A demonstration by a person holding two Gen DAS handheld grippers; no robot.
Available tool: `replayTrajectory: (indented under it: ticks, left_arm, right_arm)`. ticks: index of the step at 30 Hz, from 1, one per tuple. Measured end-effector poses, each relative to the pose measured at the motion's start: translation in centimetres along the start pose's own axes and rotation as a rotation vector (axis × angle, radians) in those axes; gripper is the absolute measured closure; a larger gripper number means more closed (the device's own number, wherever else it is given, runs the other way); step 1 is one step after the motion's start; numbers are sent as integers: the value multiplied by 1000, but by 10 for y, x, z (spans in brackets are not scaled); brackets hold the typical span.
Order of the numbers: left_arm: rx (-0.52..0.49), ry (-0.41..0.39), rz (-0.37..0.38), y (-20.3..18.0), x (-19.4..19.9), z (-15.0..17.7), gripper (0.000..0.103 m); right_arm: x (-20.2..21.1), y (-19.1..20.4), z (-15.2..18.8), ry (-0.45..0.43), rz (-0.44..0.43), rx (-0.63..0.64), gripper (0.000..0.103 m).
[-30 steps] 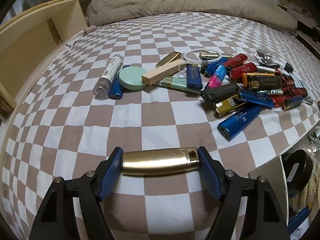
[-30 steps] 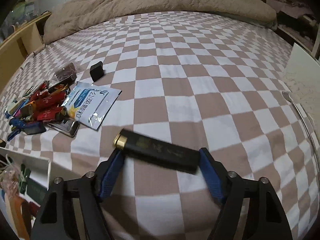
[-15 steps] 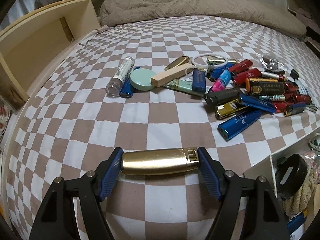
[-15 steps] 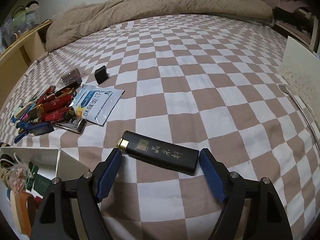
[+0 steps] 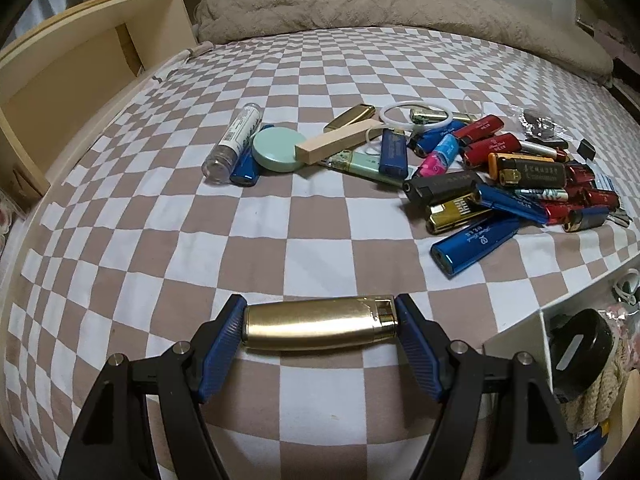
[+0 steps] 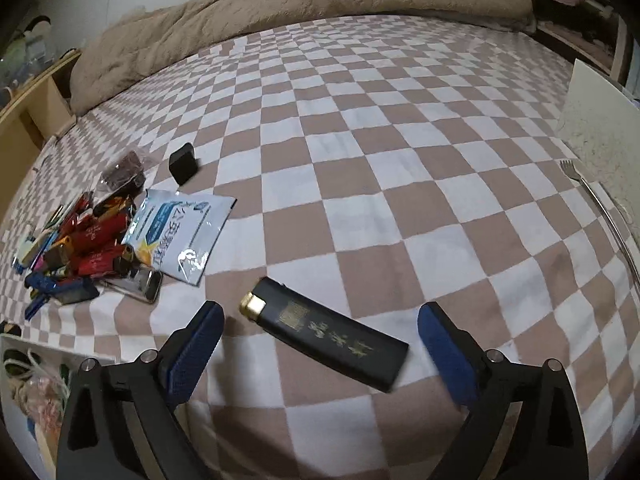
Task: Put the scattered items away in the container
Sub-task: 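Lift the gold lighter with the left tool while the right tool regrips the black lighter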
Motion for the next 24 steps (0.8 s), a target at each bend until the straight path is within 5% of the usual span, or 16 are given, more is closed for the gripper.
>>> replayTrajectory:
  ticks: [4,11,17,24]
  left_arm:
    - [3,1,2,1,-1,-1,28]
    - [2,1,0,1,0,-1,28]
    - [3,1,1,1,0,-1,28]
    - [1,1,0,1,0,-2,28]
  right_arm:
    - [3,-23,8,3,142,31,5]
    - [16,-73,18,-6,219,-54,5]
    - [19,-97,20,-19,196,-162,5]
    - [33,-69,17,-54,80,-151,5]
Point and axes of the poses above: each gripper's, at about its wrist camera, not at the fingertips, and x roughly against the way its jaws point, y to its left, z to its underside, the point moved 3 cm from there along -x, roughly the way its jaws point, and after that the axes turned 4 degrees about z, right-handed, at the moved point
